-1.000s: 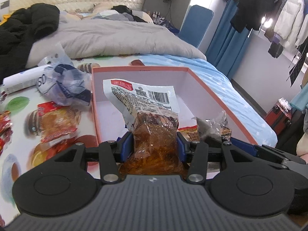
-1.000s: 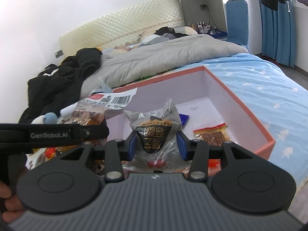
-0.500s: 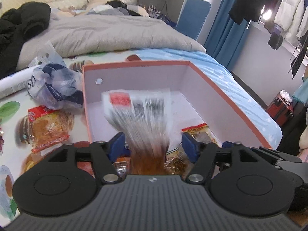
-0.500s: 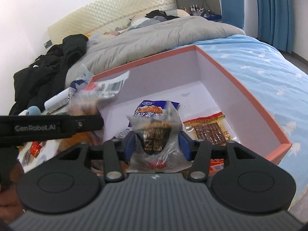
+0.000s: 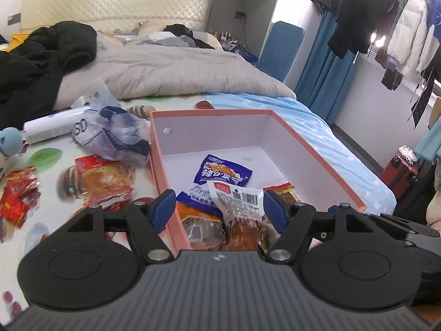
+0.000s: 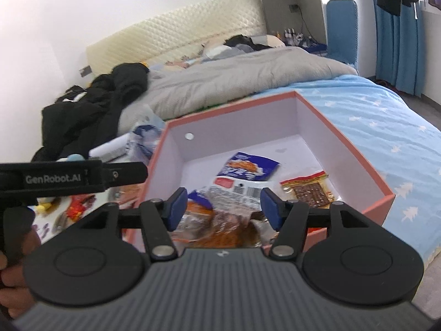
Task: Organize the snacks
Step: 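Lower both packets into the pink box and open both tools, then withdraw both tools from the box back toward the snack pile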
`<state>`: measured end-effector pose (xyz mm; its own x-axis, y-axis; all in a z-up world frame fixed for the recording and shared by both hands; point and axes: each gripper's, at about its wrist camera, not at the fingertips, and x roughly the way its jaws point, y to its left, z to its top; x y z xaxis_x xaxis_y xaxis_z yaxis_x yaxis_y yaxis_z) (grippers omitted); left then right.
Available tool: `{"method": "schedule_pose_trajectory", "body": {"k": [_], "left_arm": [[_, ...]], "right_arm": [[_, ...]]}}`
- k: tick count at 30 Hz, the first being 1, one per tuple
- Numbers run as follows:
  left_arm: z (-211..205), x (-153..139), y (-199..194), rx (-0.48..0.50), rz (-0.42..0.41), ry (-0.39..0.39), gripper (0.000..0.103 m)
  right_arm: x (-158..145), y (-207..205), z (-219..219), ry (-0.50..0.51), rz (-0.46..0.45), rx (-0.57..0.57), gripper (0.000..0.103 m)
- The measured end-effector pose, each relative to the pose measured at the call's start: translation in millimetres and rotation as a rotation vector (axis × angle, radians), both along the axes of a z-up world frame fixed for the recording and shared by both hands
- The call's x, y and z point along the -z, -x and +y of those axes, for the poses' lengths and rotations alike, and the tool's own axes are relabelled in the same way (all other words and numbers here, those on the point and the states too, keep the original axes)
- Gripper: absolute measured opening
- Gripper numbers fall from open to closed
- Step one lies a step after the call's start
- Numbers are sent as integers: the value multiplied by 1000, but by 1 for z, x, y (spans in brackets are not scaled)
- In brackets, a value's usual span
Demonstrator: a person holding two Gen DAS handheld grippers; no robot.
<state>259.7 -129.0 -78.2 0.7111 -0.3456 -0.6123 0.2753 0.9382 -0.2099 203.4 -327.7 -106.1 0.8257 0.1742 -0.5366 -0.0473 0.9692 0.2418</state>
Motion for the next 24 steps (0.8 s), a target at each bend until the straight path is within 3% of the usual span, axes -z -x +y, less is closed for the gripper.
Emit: {"method": "schedule_pose_trajectory", "body": {"k": [24], "left_arm": [[58,-33,138,-85,-52,1,75]], "right_arm": [[-27,98,47,-22,-78,-92,61]]}}
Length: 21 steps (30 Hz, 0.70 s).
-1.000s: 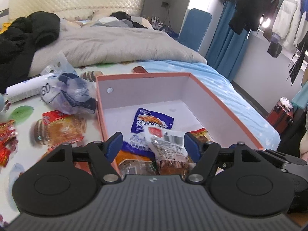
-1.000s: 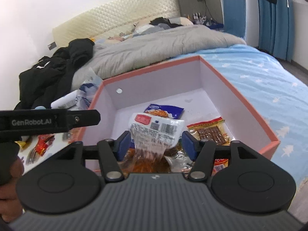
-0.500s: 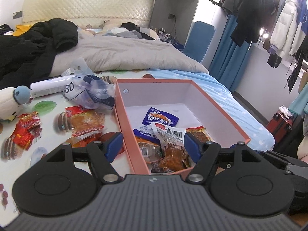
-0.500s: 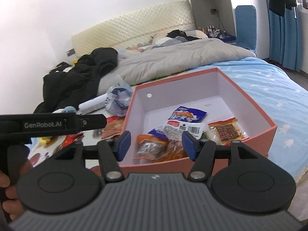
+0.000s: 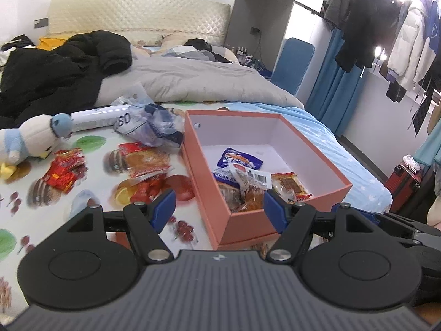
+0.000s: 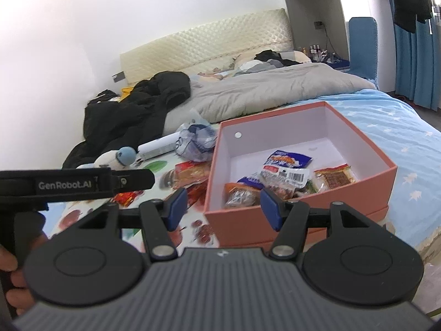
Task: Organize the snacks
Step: 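Withdraw both tools from the box back toward the snack pile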
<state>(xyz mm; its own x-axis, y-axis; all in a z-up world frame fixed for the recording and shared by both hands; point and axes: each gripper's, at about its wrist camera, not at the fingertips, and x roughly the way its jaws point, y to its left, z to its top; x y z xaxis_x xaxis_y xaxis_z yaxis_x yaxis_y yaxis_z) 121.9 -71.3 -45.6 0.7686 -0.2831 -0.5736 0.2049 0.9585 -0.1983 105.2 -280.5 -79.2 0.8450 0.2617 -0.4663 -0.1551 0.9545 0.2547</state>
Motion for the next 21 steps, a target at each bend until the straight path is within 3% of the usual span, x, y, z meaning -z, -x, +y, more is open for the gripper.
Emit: {"method": "schedule_pose_trajectory", "body": {"k": [12,21], "left_arm": [[50,24,64,-98,81,-2,75],[82,40,62,-174,117,10,75]], "right_arm": [[11,44,34,2,23,-76,61],[21,42,59,17,45,-147,61]]}}
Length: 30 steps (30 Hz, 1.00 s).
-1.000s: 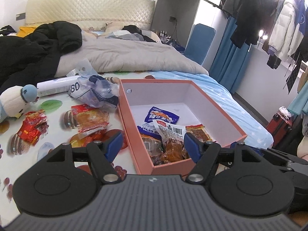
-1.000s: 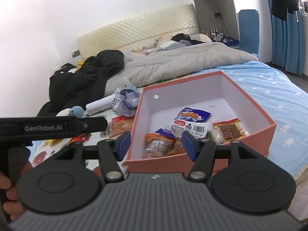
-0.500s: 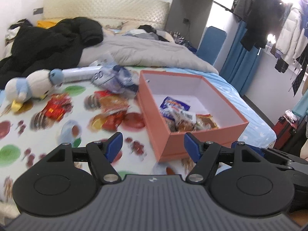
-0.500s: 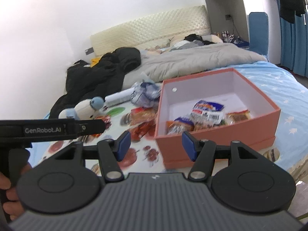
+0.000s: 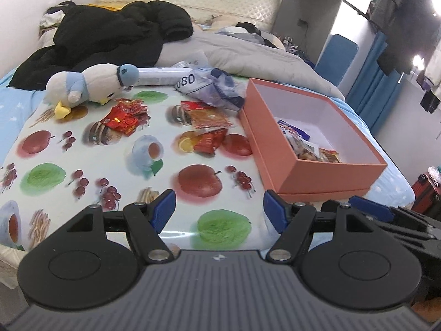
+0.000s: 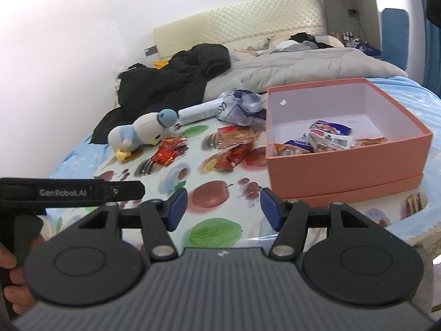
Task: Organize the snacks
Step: 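Withdraw both tools from the box back toward the snack pile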
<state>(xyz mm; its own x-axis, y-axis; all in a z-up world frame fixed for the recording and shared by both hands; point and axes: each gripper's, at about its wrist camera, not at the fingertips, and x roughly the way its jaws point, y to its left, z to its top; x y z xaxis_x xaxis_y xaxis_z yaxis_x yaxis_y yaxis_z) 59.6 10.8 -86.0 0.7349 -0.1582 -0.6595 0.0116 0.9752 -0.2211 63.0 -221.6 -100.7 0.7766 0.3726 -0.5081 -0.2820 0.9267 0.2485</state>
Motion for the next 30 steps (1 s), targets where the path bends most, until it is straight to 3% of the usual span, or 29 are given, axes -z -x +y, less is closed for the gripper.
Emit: {"method": "schedule_pose_trajectory", "body": {"k": [10,19,21,30], "left_arm": [[17,10,-33,-15,6,-11,75],[38,33,-72,-48,58,-13,75],[44,37,-84,-65,71,-11,84],[86,61,-138,-168,87,-33,91]], "right_arm": [[13,-23,22,26,31,-48,61],[21,-54,39,37,48,-67,61],[23,-64,44,41,60,-74,61],[39,-103,74,48,80,-151,61]]}}
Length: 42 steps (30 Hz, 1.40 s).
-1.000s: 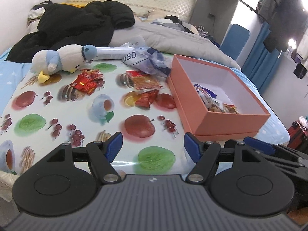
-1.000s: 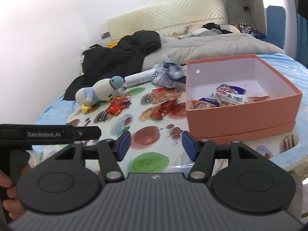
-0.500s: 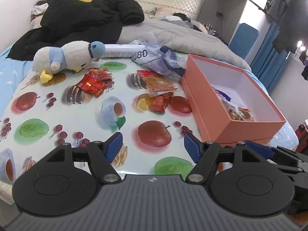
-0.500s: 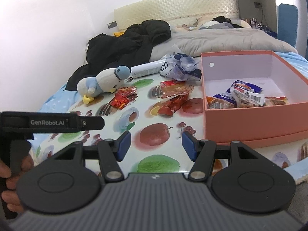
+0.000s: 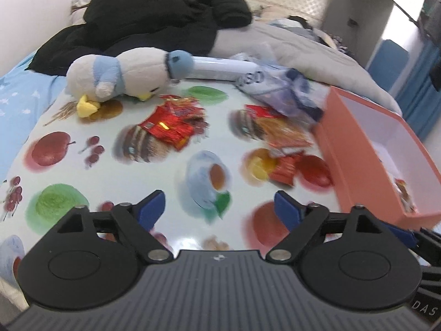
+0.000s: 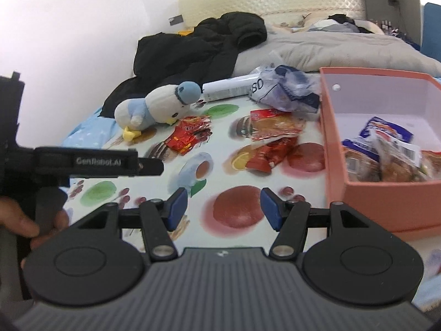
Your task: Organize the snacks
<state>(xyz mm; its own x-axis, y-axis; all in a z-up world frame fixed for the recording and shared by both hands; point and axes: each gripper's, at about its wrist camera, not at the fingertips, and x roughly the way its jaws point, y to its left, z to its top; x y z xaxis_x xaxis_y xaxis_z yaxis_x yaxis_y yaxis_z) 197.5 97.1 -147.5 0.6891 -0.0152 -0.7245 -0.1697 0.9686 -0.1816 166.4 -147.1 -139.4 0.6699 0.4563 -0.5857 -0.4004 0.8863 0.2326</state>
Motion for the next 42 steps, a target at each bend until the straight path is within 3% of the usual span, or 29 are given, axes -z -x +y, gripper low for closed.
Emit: {"method": "schedule_pose_trajectory", "body": {"k": [7,9,10,15,19,22,25,28,34,35,38,41,42], "left_arm": [[32,37,-55,-36,35,-72,92],[39,49,-71,-35,53,-99,92],[42,56,-81,-28,59,-116,92],[50,76,-117,0,65,-187,92],[56,84,-139,-14,54,-159,92],[54,92,-151,-33,50,-138,91],[48,97,-160,-40,28,-151,90],[37,97,-170,-12,10,-219,86],[20,111,-185,92,51,-345,70],[20,111,-184,92,48,-345,68],[21,108,-183,63,71,-346,49],[23,104,-174,61,84,-300,46],[22,103,-170,61,86,-293,46]], "right_arm": [[25,-49,18,19,38,30,64],[34,-66,22,22,46,48,84],[38,-73,24,23,48,62,85],[61,-109,33,41,57,108,85],[75,-131,40,54,55,130,84],[84,-143,46,67,47,157,82],[92,-154,54,107,51,179,72],[101,-162,61,145,58,183,61],[101,-164,65,175,62,156,55],[101,-164,64,176,63,153,54],[100,-161,63,180,61,146,52],[97,-156,59,177,67,144,50],[96,-153,58,181,68,143,42]]}}
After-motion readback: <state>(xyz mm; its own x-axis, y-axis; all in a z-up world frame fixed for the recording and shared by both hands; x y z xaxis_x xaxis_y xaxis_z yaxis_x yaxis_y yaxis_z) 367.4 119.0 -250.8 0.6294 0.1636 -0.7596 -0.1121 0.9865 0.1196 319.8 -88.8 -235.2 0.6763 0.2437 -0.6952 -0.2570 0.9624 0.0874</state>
